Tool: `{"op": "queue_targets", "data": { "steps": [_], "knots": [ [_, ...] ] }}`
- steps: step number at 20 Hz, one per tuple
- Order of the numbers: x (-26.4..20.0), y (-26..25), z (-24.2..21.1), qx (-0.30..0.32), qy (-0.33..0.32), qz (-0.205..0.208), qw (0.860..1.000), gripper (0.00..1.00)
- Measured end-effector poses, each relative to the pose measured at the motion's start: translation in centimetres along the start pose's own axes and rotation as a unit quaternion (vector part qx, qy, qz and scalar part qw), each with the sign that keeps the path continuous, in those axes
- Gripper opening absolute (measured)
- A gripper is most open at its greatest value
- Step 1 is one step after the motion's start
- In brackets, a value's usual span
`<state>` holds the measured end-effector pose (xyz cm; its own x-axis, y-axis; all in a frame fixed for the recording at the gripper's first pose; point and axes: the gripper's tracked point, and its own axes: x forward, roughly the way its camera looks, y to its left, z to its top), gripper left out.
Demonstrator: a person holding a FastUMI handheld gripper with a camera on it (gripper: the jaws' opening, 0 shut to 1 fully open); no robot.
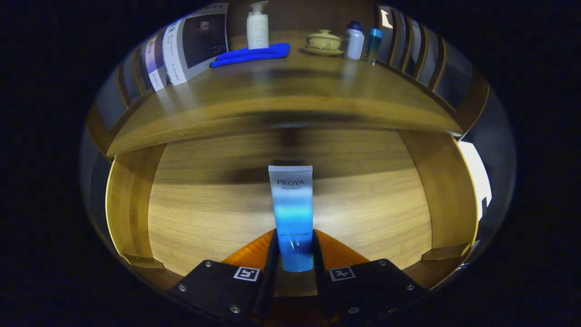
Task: Pull open the drawer, take out the items inside it, and place them on the countertop above the cabinet.
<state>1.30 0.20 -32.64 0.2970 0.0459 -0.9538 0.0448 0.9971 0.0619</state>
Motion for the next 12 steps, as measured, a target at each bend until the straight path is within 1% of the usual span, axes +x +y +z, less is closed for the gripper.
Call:
{"op": "queue_targets", "data": {
  "steps": [4, 8, 11, 12],
  "knots": [
    [-2.6, -0.9, -0.1, -0.014, -0.028, -0.007, 0.999, 0.41],
    [-5.6, -1.3, 0.9, -0.006, -0.073, -0.007, 0.997, 0.41],
    [-7.9, -2.6, 1.8, -0.033, -0.102, -0.027, 0.994, 0.41],
    [-8.7, -2.8, 2.2, -0.036, -0.117, -0.027, 0.992, 0.41]
  ]
}}
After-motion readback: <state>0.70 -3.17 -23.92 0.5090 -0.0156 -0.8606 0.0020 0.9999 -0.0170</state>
